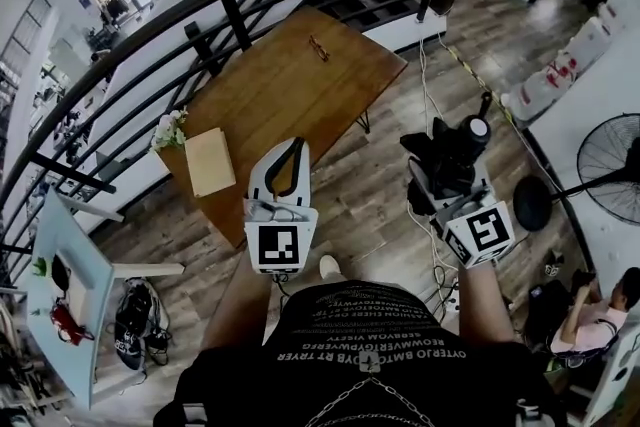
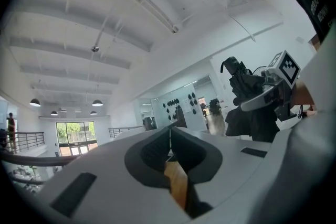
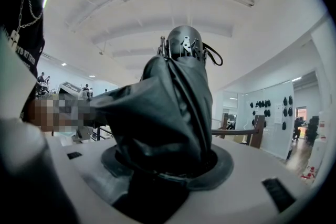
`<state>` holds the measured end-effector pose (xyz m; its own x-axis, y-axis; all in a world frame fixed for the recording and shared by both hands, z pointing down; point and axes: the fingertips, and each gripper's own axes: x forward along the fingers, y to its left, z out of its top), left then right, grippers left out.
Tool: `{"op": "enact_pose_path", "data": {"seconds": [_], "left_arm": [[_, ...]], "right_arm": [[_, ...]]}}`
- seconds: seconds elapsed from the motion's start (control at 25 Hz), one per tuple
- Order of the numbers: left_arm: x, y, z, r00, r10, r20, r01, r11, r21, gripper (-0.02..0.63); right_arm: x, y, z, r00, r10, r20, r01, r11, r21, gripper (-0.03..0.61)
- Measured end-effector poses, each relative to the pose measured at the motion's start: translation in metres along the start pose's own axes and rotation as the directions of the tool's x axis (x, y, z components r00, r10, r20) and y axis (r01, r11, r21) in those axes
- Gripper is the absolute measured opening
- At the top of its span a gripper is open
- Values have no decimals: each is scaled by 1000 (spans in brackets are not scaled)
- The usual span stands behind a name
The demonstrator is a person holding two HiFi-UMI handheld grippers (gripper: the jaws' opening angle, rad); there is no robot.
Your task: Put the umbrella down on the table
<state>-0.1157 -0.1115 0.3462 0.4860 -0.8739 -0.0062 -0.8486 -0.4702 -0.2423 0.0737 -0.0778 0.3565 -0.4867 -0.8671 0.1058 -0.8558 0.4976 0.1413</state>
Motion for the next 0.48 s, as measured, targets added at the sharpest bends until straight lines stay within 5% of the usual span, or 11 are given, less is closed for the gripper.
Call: {"op": "enact_pose_path", "data": {"seconds": [0.48], "left_arm": [[15, 27, -11, 998, -49, 24, 50, 998, -30, 29]], "right_arm": [[19, 7, 1, 998, -49, -27, 49, 999, -5, 247]]}}
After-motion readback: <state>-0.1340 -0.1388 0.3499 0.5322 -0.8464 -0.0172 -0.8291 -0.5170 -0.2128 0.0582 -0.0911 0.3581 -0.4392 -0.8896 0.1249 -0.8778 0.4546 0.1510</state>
